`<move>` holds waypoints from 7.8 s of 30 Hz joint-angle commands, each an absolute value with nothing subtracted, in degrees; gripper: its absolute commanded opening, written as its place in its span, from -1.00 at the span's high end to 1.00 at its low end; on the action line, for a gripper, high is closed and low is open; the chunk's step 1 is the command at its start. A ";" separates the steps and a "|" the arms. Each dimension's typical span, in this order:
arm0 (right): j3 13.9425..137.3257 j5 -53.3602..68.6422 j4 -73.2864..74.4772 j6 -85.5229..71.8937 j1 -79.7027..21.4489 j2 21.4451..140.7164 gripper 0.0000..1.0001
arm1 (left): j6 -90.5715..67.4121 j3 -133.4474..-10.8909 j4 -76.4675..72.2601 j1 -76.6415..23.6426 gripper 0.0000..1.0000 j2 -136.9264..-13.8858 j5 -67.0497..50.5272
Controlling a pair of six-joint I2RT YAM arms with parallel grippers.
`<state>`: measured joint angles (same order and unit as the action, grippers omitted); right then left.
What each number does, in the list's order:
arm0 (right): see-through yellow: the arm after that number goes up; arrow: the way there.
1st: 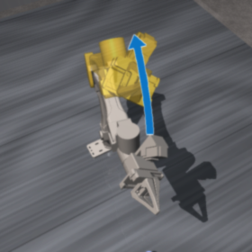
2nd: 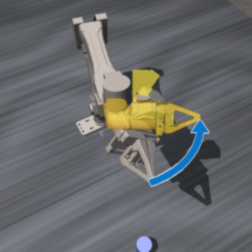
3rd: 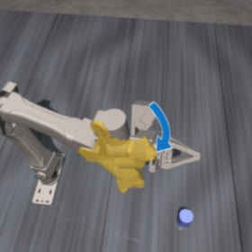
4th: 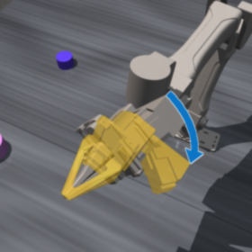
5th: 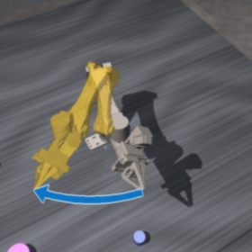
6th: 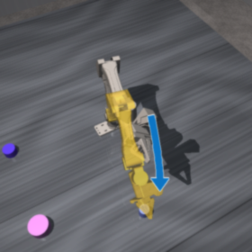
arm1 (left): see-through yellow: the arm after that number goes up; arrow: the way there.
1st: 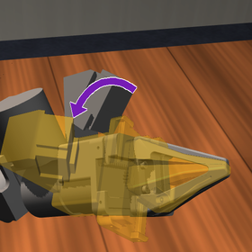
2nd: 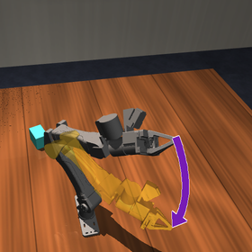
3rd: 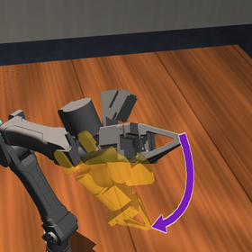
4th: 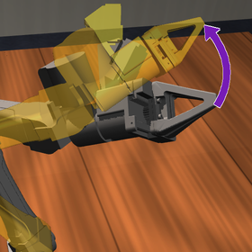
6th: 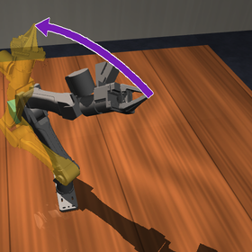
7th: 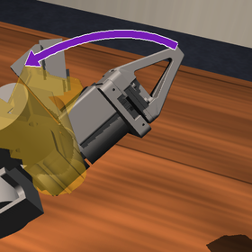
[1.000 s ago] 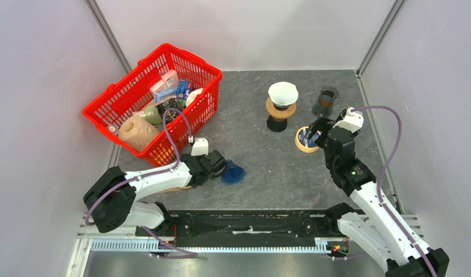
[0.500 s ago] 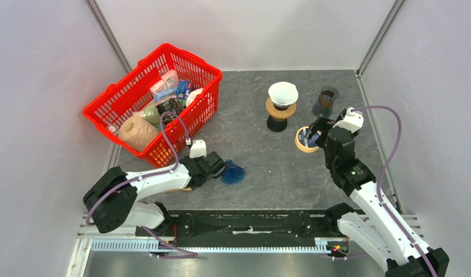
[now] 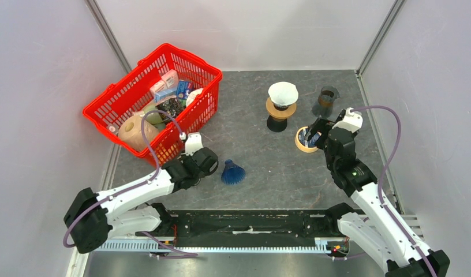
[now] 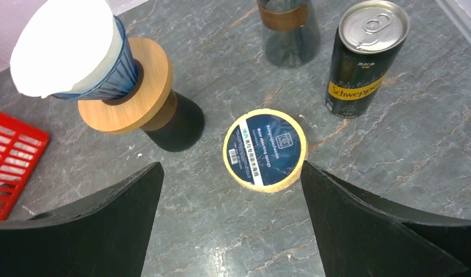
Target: Place the coffee filter in the dripper
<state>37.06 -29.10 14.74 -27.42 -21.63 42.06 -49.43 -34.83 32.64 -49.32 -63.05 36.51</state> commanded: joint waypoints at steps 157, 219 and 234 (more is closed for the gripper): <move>73.49 26.28 4.23 -49.66 22.32 98.53 -0.20 | -32.04 -36.85 12.83 -57.66 -1.00 -45.21 30.37; 54.05 9.19 34.10 -25.05 5.01 51.86 -0.94 | -25.29 -30.19 1.77 -57.79 0.18 -69.41 19.87; 53.96 11.30 34.28 -24.43 5.01 51.15 -0.94 | -25.34 -31.61 -3.58 -57.80 0.52 -73.50 22.94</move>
